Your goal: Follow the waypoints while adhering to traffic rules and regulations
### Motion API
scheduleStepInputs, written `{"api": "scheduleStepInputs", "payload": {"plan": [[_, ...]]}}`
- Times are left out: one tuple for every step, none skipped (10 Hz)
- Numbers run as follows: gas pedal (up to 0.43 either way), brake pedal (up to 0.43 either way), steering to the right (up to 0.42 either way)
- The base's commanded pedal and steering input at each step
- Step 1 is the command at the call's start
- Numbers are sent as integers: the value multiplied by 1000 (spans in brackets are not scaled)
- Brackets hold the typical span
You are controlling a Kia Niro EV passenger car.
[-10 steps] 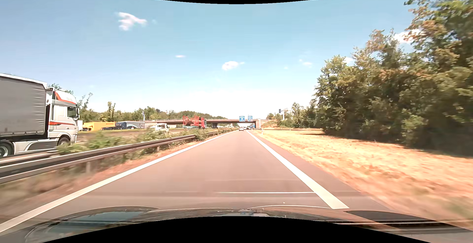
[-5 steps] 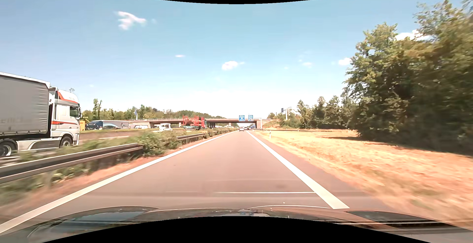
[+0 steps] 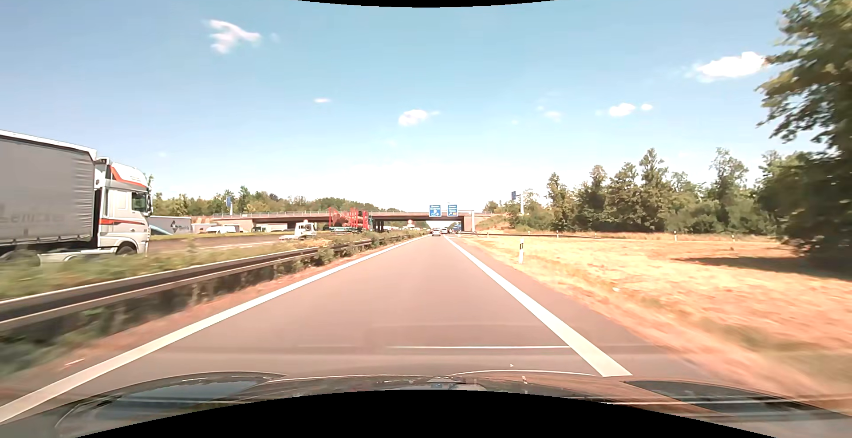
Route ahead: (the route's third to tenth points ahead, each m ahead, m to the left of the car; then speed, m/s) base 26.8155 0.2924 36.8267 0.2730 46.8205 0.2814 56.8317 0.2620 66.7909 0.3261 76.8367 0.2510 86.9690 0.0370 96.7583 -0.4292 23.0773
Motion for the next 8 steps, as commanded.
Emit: {"api": "scheduleStepInputs", "payload": {"plan": [[220, 0, -1], [220, 0, -1], [220, 0, -1], [220, 0, -1], [220, 0, -1], [220, 0, -1], [209, 0, -1], [209, 0, -1]]}}
